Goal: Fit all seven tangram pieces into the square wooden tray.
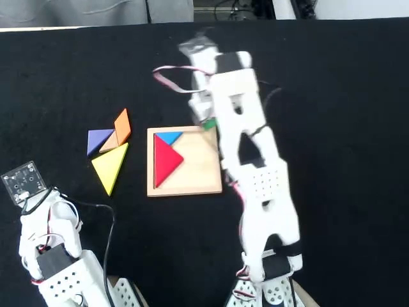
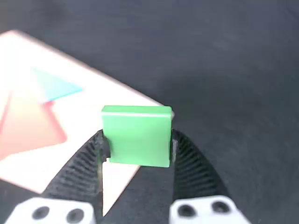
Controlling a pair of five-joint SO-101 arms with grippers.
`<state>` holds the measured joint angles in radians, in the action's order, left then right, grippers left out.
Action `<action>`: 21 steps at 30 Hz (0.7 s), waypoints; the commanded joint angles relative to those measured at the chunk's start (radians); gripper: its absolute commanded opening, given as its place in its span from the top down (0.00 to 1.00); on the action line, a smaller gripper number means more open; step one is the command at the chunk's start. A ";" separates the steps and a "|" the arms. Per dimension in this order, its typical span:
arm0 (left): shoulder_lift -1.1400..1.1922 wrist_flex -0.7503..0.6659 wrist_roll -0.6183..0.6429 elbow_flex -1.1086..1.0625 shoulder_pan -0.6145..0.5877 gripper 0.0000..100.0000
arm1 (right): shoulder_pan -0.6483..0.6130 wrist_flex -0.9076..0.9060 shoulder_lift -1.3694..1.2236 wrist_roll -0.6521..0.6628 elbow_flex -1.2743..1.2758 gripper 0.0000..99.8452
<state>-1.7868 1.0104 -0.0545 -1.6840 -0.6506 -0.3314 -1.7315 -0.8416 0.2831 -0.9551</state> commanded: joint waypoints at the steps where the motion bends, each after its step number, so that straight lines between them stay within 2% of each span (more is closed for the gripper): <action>1: -0.005 0.005 -0.005 -0.018 0.008 0.97 | -0.069 0.018 0.082 0.032 0.058 0.98; 5: -0.005 0.005 -0.005 -0.018 0.008 0.97 | -0.071 0.063 0.018 0.038 0.099 0.98; 11: -0.005 0.005 -0.005 -0.018 0.008 0.97 | -0.095 -0.015 -0.031 0.130 0.053 0.98; 21: -0.005 0.005 -0.005 -0.018 0.008 0.97 | -0.123 0.035 -0.104 0.106 0.030 0.98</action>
<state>-1.7868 1.0104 -0.0545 -1.6840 -0.6506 -0.4342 -1.7192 -0.9398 0.4058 -0.8569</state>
